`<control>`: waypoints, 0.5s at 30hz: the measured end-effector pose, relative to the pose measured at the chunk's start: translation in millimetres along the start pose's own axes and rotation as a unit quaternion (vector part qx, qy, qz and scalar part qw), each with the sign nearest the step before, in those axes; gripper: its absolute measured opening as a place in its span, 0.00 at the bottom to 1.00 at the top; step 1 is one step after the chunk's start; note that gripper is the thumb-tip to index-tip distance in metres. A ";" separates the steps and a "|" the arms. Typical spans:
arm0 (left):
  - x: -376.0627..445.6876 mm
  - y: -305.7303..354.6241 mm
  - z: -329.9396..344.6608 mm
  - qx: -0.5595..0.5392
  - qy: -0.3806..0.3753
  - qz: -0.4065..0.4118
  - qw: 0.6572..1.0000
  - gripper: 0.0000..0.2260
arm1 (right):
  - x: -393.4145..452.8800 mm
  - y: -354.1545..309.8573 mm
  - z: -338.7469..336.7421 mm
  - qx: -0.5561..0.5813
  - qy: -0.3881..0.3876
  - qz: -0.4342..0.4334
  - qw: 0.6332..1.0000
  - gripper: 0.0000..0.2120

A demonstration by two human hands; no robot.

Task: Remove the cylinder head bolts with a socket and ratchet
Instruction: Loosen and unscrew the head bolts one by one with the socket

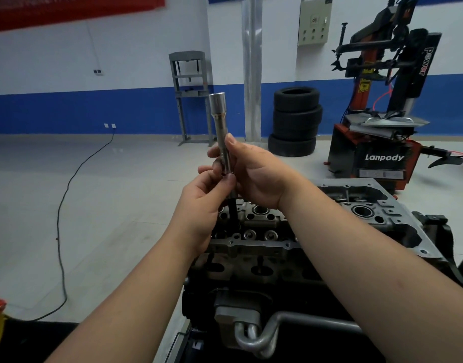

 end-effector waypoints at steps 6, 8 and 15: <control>0.2 0.5 -0.1 -0.016 -0.004 -0.009 1.000 0.13 | -0.4 -2.9 2.9 -0.001 -0.003 -0.018 1.000 0.10; 0.3 -0.6 -1.4 -0.025 -0.021 -0.017 0.999 0.11 | -1.1 -2.8 2.9 -0.012 -0.011 -0.014 1.000 0.14; -0.2 -0.1 -1.0 -0.020 -0.001 -0.002 1.000 0.12 | -1.5 -1.2 -0.2 -0.024 -0.001 -0.001 1.000 0.17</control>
Point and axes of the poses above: each hand's wrist, its own x-axis towards the middle knuckle, its own z-axis out of the palm, y = z × x, the point moved 5 cm from there along x, towards the middle knuckle, and after that the axes turned 13 degrees about -z, right-handed, at the moved point
